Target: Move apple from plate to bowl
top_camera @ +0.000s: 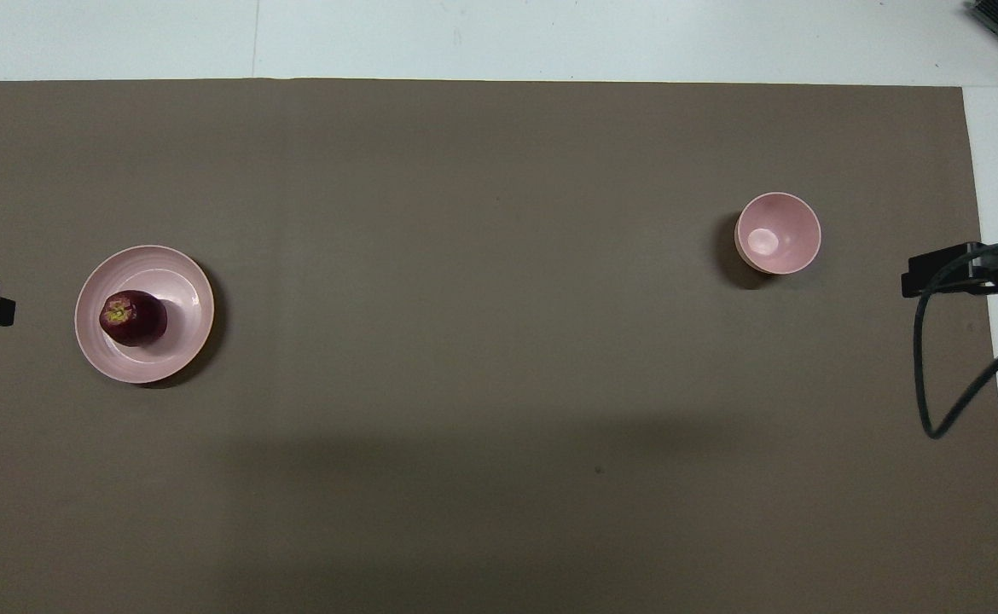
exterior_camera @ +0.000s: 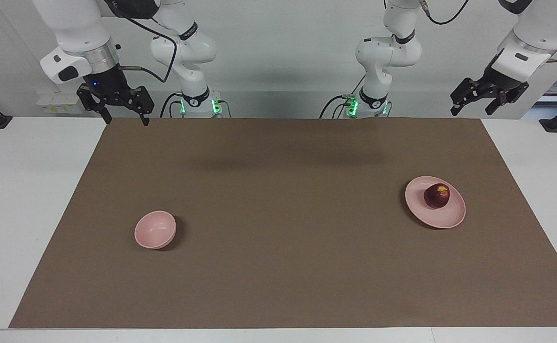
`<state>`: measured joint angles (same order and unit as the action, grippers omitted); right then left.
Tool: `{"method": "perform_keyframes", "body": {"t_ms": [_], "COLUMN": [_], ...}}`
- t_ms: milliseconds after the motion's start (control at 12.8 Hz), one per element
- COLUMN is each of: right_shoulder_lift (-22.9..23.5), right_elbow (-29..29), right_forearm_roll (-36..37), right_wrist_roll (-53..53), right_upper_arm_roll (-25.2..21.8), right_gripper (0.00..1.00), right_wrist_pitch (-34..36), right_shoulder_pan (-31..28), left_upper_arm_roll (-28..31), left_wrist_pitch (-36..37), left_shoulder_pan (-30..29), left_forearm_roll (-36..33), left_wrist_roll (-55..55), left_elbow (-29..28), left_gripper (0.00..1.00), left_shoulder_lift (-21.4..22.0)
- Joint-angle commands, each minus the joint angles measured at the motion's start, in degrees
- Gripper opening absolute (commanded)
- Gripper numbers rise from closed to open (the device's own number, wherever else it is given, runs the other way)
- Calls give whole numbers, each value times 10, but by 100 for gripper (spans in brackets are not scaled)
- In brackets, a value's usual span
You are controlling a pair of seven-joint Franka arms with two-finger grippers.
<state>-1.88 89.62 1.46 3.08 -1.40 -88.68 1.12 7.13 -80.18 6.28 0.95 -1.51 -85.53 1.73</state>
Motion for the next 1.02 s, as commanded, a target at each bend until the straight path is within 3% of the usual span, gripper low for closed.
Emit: {"method": "perform_keyframes", "body": {"t_ms": [0, 704, 939], "right_shoulder_lift": [-13, -13, -13], "right_elbow": [13, 13, 13], "right_forearm_roll": [-9, -9, -9], "right_wrist_roll": [-11, -12, -12], "right_upper_arm_roll": [1, 1, 1], "right_gripper": [100, 100, 100], "right_wrist_pitch": [-6, -4, -4], "right_shoulder_pan": [-6, -6, -6], "left_upper_arm_roll": [-2, 0, 0], "left_wrist_pitch": [8, 5, -37], "left_shoulder_pan": [-2, -12, -18], "left_forearm_roll": [-8, -8, -8], "left_wrist_roll": [9, 7, 5], "left_elbow": [-2, -36, -74], "left_gripper": [100, 100, 100], "left_shoulder_lift": [8, 30, 34]}}
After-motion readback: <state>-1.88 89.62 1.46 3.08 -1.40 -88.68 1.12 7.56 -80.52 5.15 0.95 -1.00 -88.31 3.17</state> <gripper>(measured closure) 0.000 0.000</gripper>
